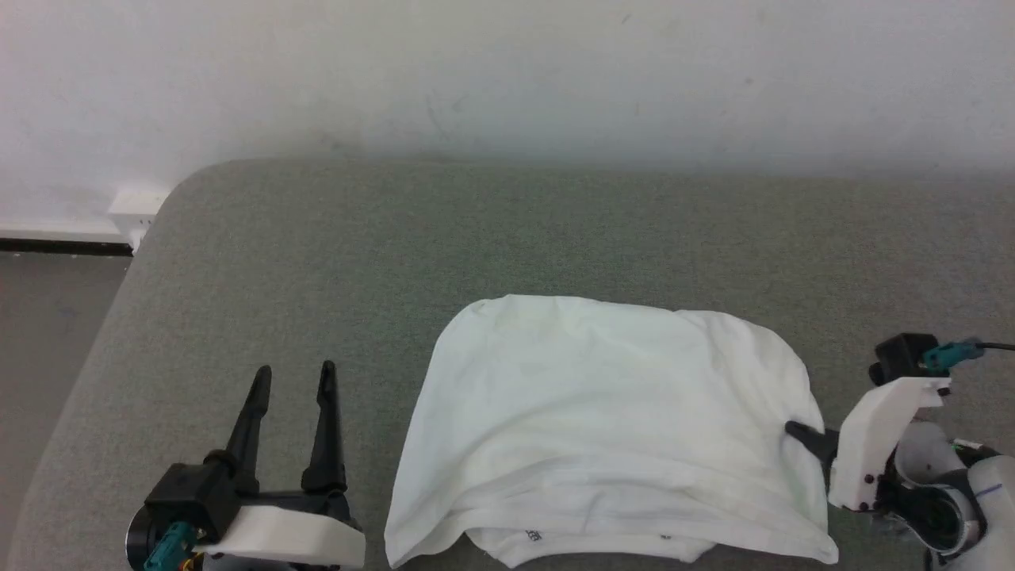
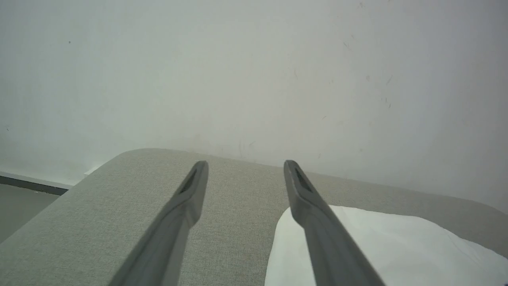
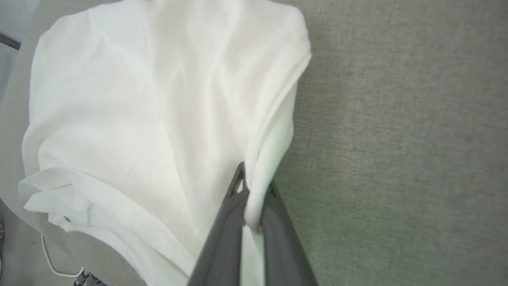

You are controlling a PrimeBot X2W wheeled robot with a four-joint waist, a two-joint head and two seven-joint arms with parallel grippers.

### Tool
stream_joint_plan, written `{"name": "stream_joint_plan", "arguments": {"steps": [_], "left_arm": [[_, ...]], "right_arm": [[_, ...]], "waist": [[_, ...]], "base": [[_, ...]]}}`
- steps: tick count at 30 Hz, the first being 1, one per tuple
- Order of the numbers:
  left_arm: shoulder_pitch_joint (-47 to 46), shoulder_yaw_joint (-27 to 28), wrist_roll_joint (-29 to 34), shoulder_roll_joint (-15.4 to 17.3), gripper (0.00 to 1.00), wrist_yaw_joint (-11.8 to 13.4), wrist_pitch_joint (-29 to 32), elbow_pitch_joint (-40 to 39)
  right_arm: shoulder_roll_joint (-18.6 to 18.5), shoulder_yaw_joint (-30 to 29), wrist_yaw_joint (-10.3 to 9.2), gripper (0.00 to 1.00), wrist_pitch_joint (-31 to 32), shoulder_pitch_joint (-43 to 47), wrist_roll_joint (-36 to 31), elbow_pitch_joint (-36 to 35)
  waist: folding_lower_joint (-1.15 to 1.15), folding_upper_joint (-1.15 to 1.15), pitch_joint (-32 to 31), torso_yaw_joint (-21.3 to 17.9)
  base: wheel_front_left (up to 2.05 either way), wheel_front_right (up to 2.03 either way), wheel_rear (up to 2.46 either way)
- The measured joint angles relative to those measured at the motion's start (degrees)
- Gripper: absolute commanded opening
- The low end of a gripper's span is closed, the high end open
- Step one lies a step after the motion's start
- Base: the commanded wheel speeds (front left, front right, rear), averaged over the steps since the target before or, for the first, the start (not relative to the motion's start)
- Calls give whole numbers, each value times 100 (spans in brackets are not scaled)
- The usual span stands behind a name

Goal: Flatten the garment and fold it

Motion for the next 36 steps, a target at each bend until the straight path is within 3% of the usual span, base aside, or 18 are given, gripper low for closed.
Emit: {"name": "stream_joint_plan", "arguments": {"steps": [6,13,18,28,36], "left_arm": [[58,2,1,21,100,43,0,-66],[96,-24,0,36,100,44,0,-76],[118,-30,-8,54,100,45,1,-76],[125,-143,-16,67,100,42,60,-65],[93,-253,-22,59,100,-12,101,-14]], "right_arm": [[-454,-380,7,0,-32,417,-165,-631],[-694,-1490,7,0,80,977,-458,-923],[-476,-1925,5,0,380,1107,-460,-1345],[635,-895,5,0,1426,1079,572,-2409],[1289,80,5,0,983,659,689,-1965]], "waist": [[0,0,-85,-232],[0,0,-139,-383],[0,0,-193,-442],[0,0,-306,-397],[0,0,-321,-173]], "base": [[0,0,0],[0,0,0],[0,0,0],[0,0,0],[0,0,0]]}}
